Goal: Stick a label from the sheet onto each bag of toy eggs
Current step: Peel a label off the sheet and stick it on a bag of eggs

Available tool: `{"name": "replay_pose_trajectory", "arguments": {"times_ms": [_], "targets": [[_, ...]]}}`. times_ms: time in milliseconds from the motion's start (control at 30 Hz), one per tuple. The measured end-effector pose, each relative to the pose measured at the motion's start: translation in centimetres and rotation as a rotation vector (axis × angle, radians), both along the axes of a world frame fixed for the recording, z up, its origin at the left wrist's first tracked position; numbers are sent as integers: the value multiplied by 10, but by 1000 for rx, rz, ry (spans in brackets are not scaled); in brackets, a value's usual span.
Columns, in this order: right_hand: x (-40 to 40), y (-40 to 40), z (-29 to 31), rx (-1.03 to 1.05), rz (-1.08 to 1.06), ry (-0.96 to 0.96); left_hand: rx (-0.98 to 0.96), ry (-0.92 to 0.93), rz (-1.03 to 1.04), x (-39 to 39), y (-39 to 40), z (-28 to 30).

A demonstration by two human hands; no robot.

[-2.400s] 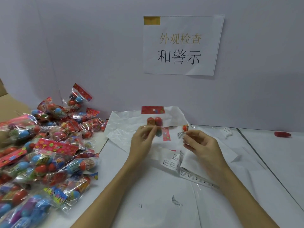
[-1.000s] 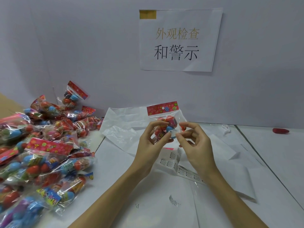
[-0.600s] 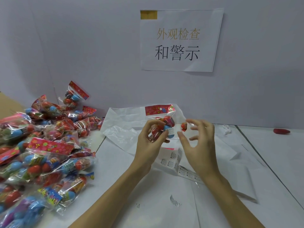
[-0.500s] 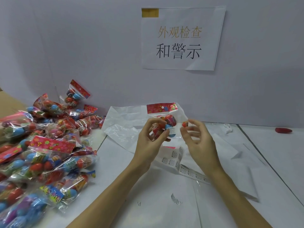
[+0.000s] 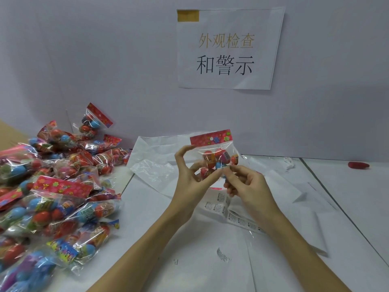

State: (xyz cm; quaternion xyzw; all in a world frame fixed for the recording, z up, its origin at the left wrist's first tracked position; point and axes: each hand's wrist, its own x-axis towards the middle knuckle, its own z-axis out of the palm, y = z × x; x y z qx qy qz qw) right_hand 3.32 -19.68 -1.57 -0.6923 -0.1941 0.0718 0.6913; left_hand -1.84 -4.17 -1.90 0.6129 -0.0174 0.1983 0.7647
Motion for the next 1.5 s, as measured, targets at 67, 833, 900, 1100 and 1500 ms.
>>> {"name": "replay_pose_trajectory", "arguments": {"times_ms": [67, 833, 900, 1100, 1500], "targets": [[5, -4, -3, 6, 39, 8, -126, 78, 22, 2, 3, 0], [13, -8, -4, 240, -448, 20, 39, 94, 79, 1, -5, -7], [11, -3, -8, 167, -404, -140, 2, 61, 223, 3, 1, -7], [-7, 17, -10, 117, 51, -23, 200, -86, 122, -2, 0, -6], [6, -1, 1, 125, -7, 98, -29, 155, 40, 3, 9, 0]]}}
